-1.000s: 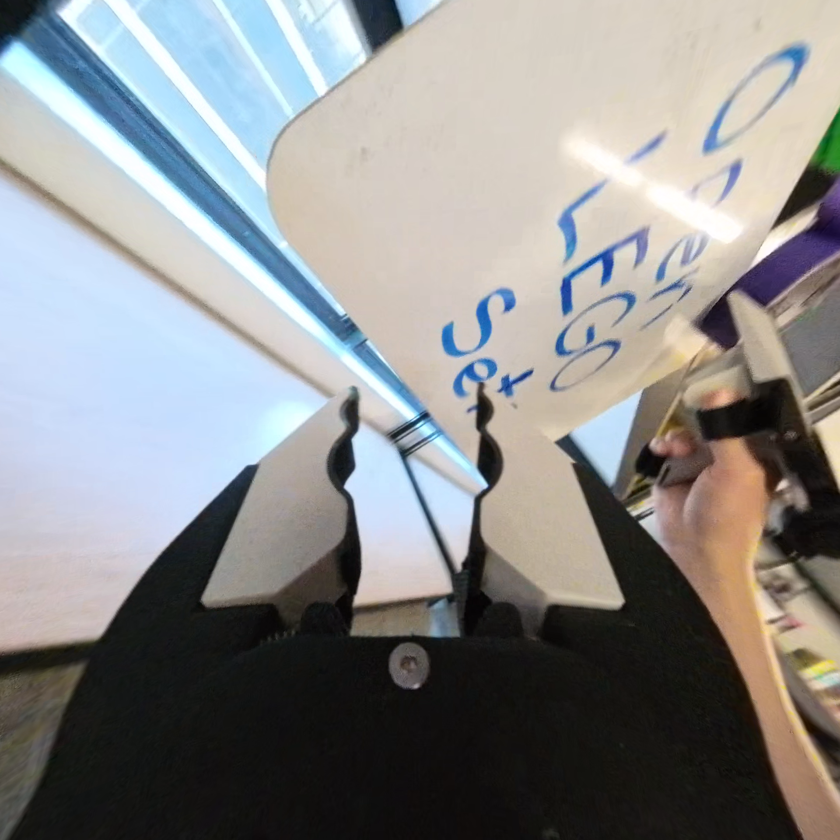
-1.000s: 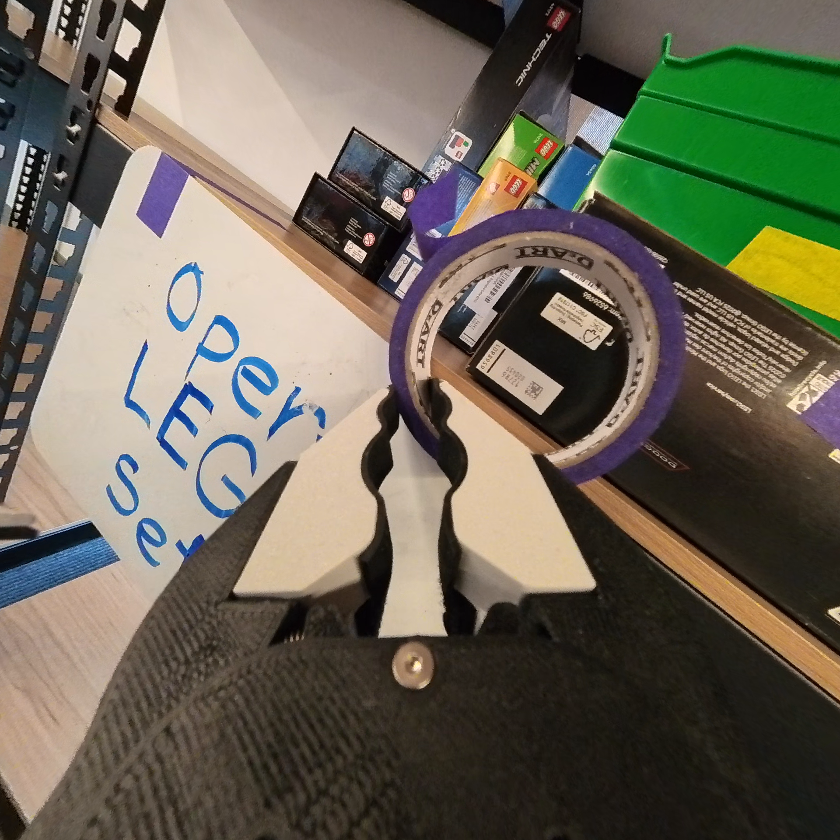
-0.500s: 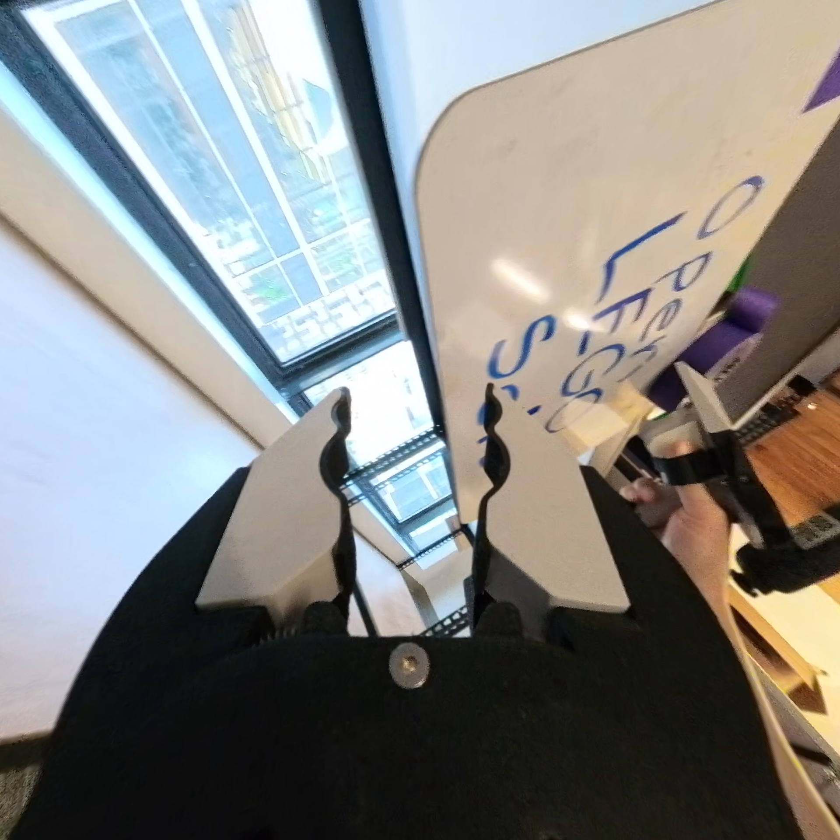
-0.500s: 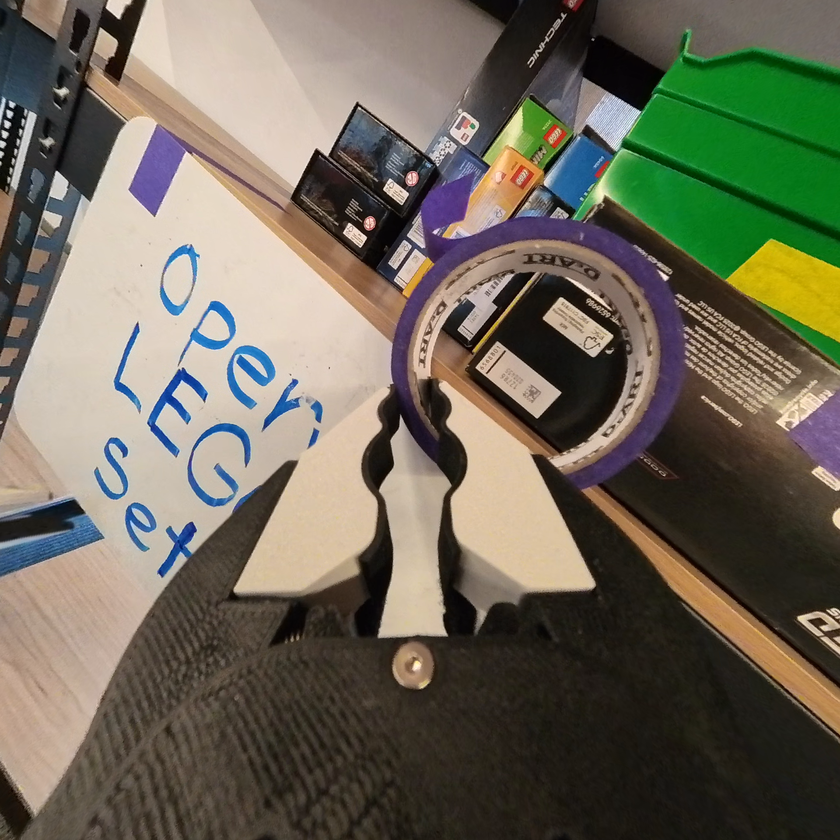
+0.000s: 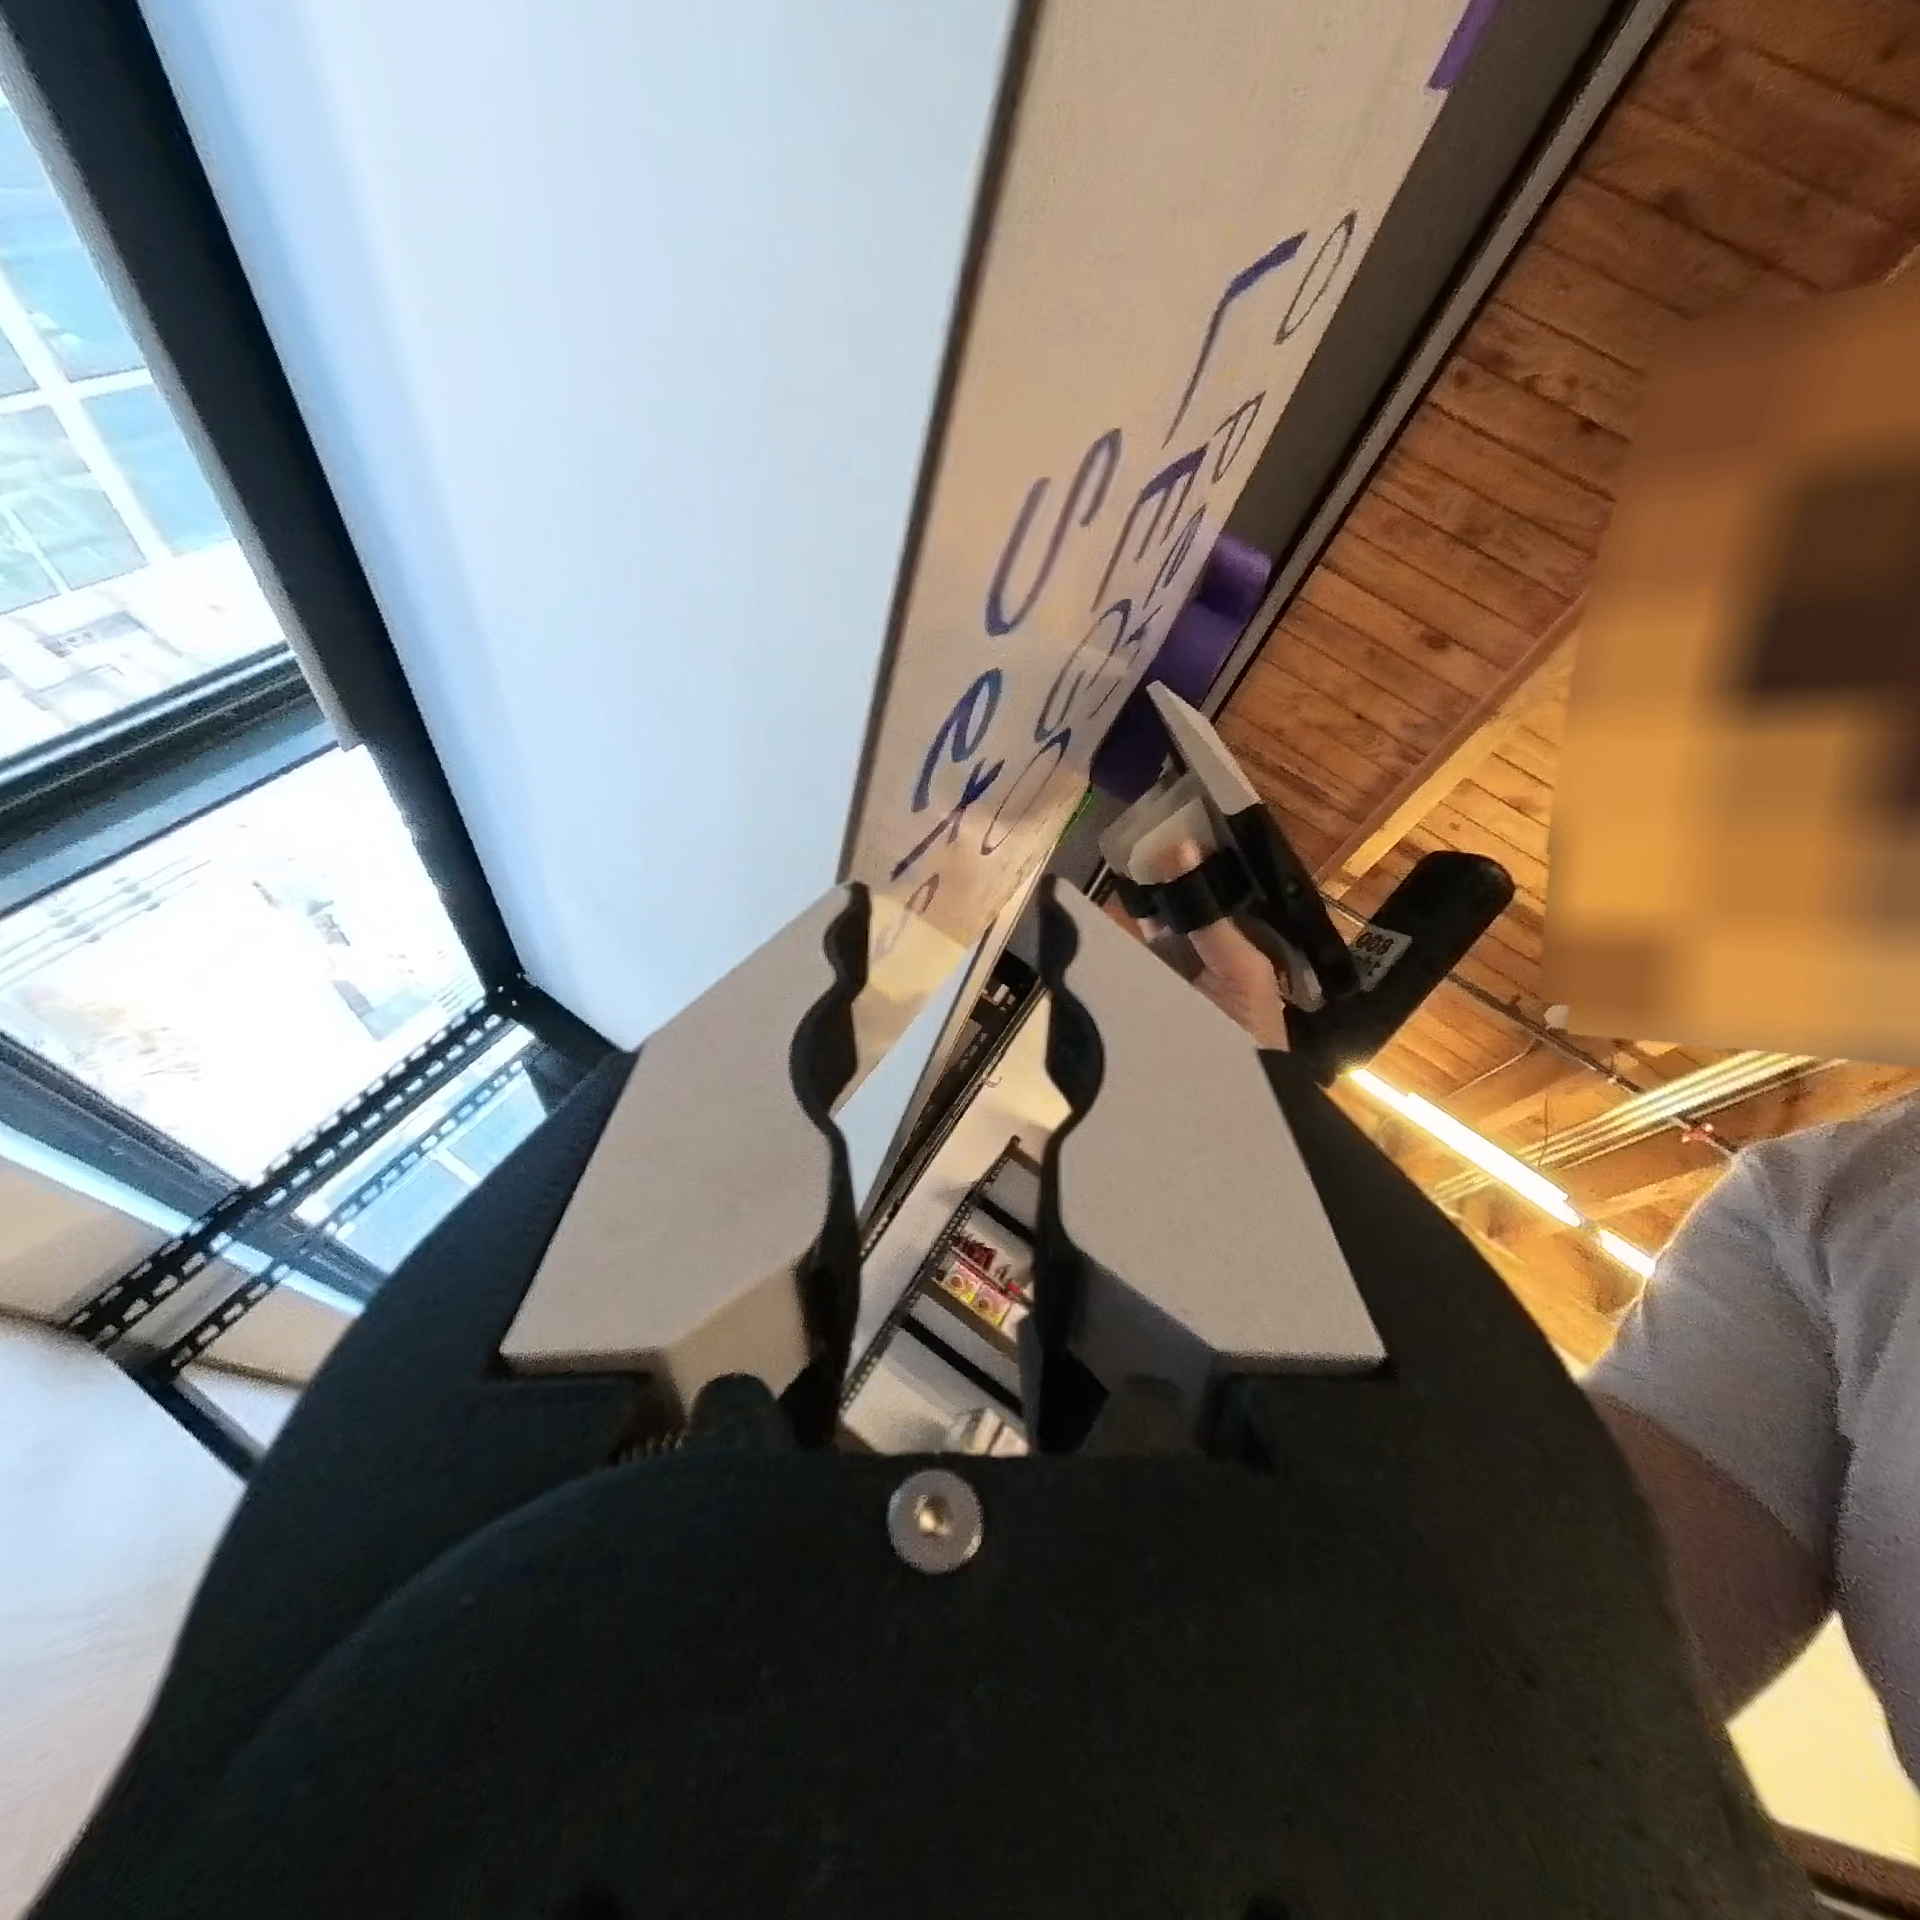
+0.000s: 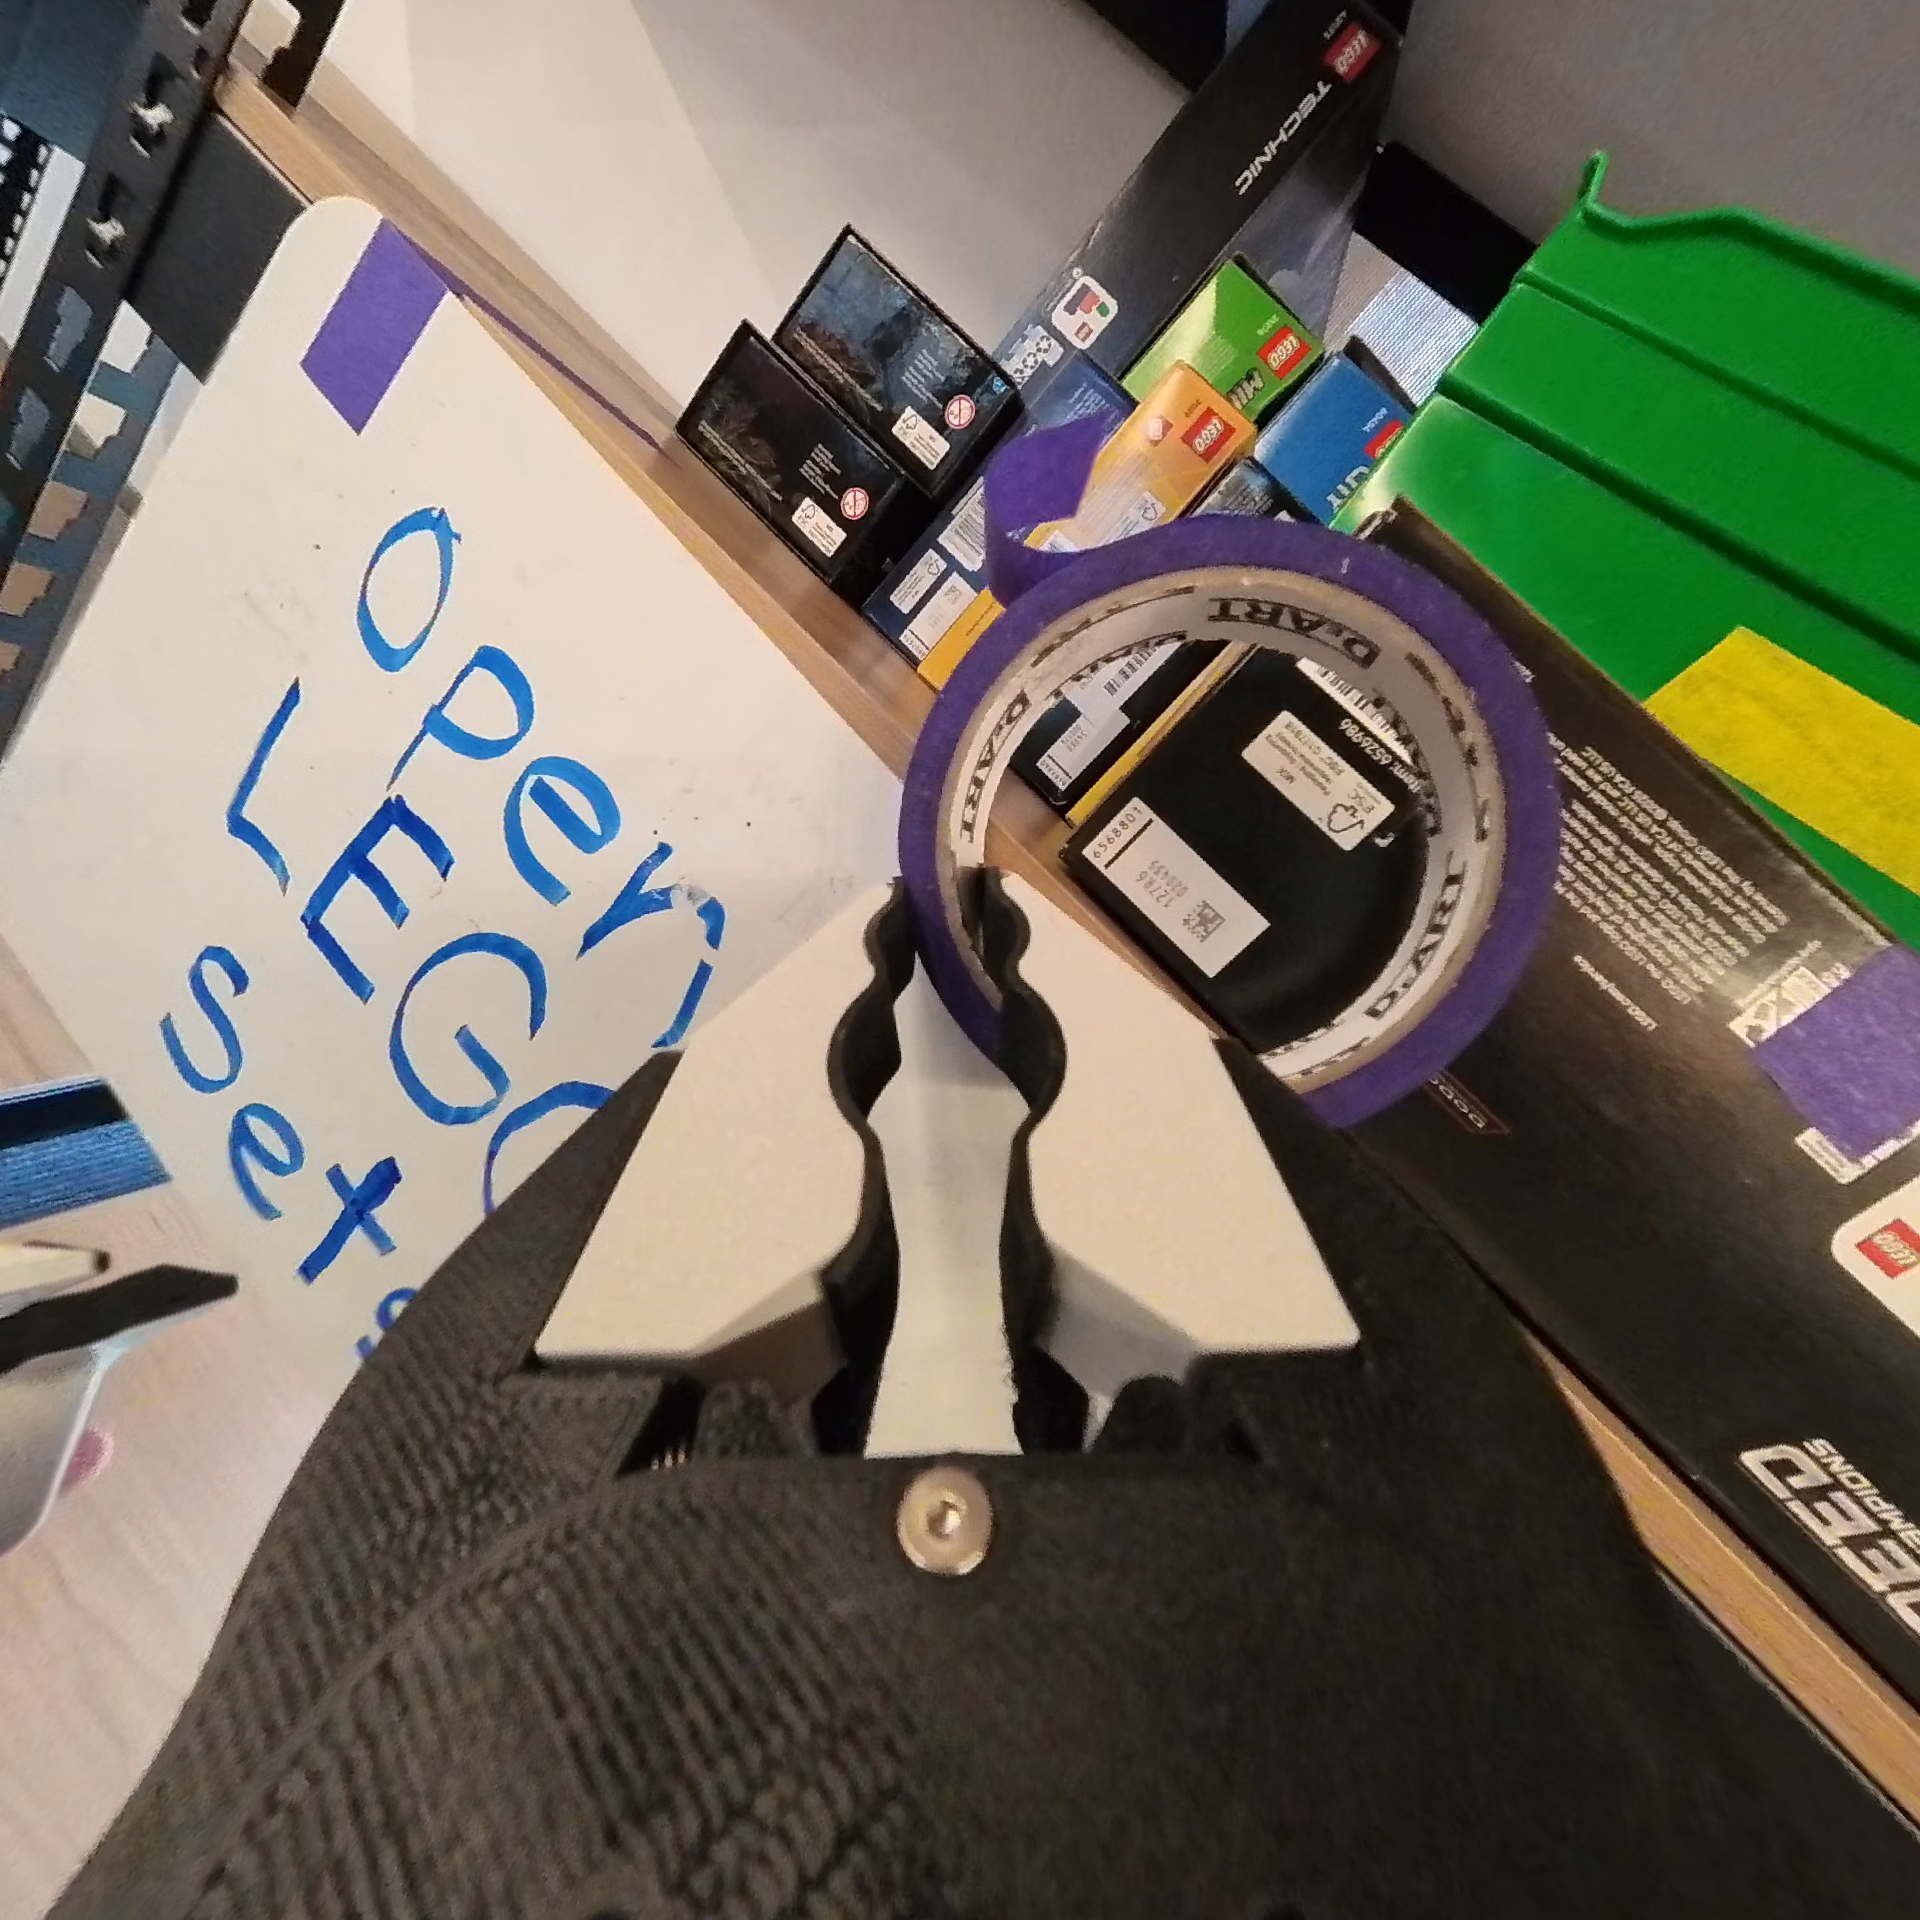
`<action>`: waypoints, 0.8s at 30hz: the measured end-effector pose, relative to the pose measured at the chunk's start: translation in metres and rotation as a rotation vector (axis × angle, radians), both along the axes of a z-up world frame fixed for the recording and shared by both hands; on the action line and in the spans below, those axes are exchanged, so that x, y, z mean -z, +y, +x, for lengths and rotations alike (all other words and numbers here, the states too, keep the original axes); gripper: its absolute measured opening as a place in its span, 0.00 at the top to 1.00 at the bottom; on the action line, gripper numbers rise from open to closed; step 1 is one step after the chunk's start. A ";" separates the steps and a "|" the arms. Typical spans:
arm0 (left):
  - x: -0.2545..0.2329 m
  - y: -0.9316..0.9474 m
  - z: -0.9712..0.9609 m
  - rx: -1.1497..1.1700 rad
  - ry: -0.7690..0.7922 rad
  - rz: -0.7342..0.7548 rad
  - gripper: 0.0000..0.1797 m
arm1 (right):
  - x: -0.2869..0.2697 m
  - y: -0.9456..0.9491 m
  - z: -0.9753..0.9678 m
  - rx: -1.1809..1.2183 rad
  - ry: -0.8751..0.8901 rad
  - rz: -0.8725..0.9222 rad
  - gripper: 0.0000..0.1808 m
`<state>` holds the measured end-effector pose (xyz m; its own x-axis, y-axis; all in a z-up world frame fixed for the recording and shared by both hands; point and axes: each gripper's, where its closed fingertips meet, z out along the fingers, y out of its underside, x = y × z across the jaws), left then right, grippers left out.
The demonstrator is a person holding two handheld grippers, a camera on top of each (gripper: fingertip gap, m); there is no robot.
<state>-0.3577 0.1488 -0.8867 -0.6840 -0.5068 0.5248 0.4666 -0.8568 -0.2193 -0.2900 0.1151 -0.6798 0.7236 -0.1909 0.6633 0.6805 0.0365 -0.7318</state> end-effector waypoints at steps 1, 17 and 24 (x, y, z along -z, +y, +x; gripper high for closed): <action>-0.004 -0.002 -0.004 -0.009 -0.028 0.023 0.90 | 0.000 0.000 0.000 0.001 0.002 -0.004 0.93; 0.006 0.026 -0.011 -0.154 0.098 0.114 0.84 | -0.002 0.000 0.001 0.021 -0.026 -0.020 0.94; -0.004 0.013 -0.011 -0.175 0.045 0.165 0.97 | -0.002 0.001 0.001 0.030 -0.027 -0.030 0.94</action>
